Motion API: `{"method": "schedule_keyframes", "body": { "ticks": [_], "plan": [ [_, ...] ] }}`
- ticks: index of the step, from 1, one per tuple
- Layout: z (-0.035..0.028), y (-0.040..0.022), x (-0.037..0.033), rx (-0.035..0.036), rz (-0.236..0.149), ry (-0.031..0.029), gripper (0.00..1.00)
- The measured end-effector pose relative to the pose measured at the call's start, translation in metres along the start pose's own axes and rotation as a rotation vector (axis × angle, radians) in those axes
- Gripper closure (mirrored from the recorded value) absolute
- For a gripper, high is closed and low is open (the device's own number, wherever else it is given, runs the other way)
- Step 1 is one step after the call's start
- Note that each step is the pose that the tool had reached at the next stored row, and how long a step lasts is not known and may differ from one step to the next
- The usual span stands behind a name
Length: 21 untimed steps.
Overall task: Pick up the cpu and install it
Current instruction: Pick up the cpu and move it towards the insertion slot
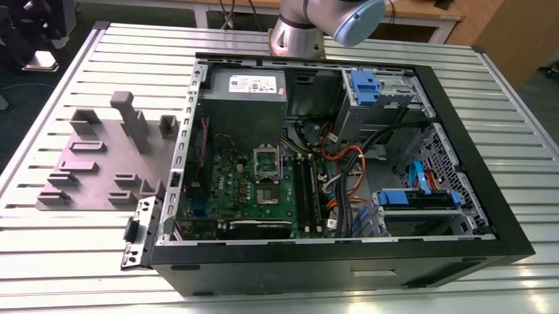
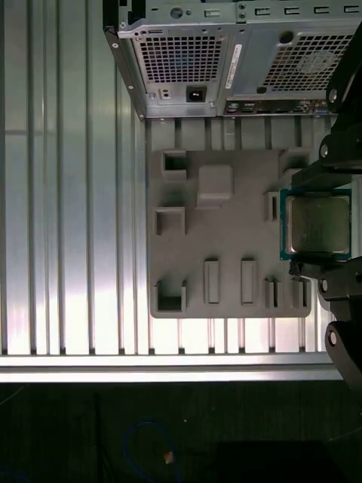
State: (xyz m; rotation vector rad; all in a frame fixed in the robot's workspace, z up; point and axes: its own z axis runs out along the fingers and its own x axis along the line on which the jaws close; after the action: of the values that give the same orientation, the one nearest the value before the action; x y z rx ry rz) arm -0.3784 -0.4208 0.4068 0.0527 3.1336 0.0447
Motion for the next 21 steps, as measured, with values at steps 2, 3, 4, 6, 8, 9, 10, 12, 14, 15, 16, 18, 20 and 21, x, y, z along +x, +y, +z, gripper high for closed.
{"method": "schedule_keyframes", "body": {
  "ticks": [2,3,4,6,8,9,10,12,14,15,16,18,20,21],
  "plan": [
    [0.0,0.0,-0.0003,0.0,0.0,0.0,0.53],
    [0.0,0.0,-0.0007,0.0,0.0,-0.0001,0.53],
    [0.0001,0.0,-0.001,-0.0001,0.0,-0.0001,0.53],
    [0.0,0.0001,-0.0017,0.0,0.0,0.0001,0.53],
    [0.0001,0.0001,-0.0023,-0.0001,0.0,-0.0001,0.53],
    [0.0001,0.0001,-0.0026,-0.0001,0.0,0.0,0.53],
    [0.0,0.0001,-0.0033,0.0,0.0,0.0,0.53],
    [0.0001,0.0002,-0.0043,0.0,0.0,-0.0001,0.53],
    [0.0001,0.0002,-0.0049,-0.0001,0.0,-0.0001,0.53],
    [0.0001,0.0002,-0.0051,-0.0001,0.0,-0.0001,0.53],
    [0.0001,0.0002,-0.0053,-0.0001,0.0,-0.0001,0.53],
    [0.0001,0.0002,-0.006,-0.0001,0.0,-0.0001,0.53],
    [0.0001,0.0002,-0.0064,-0.0001,0.0,-0.0001,0.53],
    [0.0001,0.0002,-0.0066,-0.0001,0.0,0.0,0.53]
  ]
}}
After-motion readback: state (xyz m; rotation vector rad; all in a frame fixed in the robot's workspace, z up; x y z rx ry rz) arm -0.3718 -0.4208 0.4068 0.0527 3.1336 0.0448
